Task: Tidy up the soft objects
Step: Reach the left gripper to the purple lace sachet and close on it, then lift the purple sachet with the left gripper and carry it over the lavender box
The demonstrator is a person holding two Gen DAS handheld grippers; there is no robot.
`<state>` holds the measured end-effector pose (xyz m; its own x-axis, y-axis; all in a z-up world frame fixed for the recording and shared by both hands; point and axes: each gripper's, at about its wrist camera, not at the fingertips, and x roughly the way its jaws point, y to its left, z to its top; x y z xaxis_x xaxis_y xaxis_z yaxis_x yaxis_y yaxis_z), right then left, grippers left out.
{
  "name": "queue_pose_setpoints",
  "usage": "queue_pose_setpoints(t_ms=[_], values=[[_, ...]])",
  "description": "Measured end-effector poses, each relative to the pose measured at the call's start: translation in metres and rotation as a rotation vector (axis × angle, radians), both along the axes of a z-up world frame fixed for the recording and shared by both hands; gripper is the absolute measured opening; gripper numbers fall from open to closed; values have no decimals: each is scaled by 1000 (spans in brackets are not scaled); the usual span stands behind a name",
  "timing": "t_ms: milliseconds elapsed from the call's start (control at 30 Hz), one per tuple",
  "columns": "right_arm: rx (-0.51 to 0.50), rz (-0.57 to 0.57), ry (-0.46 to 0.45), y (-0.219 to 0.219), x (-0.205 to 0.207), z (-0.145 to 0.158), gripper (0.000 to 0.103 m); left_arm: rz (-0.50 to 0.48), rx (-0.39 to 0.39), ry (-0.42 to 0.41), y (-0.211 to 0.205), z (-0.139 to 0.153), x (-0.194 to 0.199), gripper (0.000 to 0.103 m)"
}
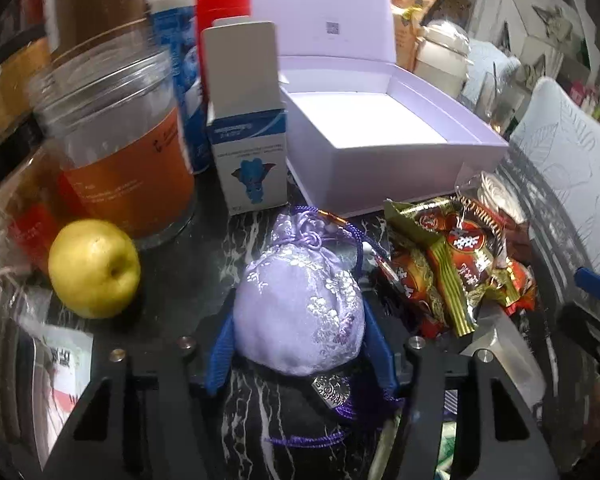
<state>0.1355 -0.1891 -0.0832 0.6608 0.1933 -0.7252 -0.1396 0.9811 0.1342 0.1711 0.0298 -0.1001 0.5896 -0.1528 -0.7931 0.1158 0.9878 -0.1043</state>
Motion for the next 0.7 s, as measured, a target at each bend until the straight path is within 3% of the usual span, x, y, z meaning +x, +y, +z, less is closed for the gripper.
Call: queue_pose_setpoints(t_ms=[233,467,700], values=[[-6,-94,2,-13,23,3,103,21,-16,-70,9,25,-18,55],[-37,-91,24,-4,48,-3,103,14,-33,-138,11,52,-27,55],[-26,-108,68,-5,65,-19,96,-3,-48,-142,4,58,-24,55]])
